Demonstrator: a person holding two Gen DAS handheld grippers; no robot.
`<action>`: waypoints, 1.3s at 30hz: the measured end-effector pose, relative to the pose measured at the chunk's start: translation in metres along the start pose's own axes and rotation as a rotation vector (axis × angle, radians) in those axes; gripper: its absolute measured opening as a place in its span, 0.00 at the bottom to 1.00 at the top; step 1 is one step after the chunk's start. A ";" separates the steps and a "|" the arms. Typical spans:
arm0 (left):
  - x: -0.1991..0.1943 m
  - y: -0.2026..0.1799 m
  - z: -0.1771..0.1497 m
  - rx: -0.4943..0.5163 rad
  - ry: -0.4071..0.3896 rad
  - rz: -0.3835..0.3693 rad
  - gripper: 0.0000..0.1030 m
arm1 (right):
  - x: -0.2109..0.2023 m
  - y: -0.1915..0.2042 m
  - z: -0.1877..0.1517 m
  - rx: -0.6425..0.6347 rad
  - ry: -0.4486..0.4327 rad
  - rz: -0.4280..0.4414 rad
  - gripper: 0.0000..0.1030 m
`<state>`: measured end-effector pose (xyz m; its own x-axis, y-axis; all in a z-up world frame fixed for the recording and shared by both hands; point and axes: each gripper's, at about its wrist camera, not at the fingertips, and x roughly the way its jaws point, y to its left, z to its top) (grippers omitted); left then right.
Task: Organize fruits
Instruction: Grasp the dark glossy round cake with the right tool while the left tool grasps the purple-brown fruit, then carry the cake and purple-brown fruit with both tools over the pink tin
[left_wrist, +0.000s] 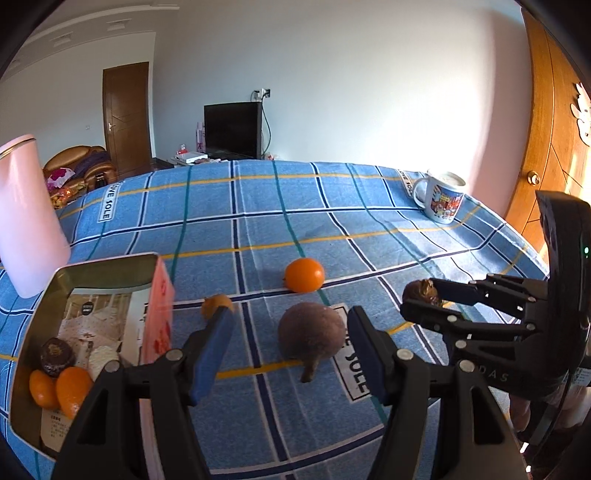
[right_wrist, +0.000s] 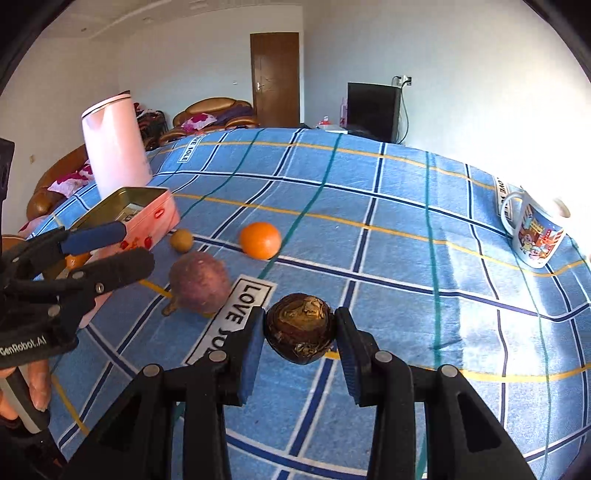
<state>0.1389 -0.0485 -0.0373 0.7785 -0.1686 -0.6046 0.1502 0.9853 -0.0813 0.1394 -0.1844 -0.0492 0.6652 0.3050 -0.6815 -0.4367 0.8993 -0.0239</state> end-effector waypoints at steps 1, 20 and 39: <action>0.006 -0.004 0.002 0.007 0.017 -0.010 0.65 | 0.000 -0.003 0.001 0.010 -0.008 -0.011 0.39; 0.065 -0.007 -0.002 -0.028 0.209 -0.053 0.52 | 0.006 -0.007 0.001 0.034 -0.051 -0.019 0.39; 0.029 0.000 0.002 -0.048 0.028 -0.023 0.52 | -0.018 -0.004 -0.003 0.026 -0.182 0.018 0.39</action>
<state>0.1625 -0.0538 -0.0528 0.7577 -0.1913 -0.6240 0.1381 0.9814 -0.1331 0.1275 -0.1948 -0.0385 0.7575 0.3704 -0.5376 -0.4351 0.9003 0.0072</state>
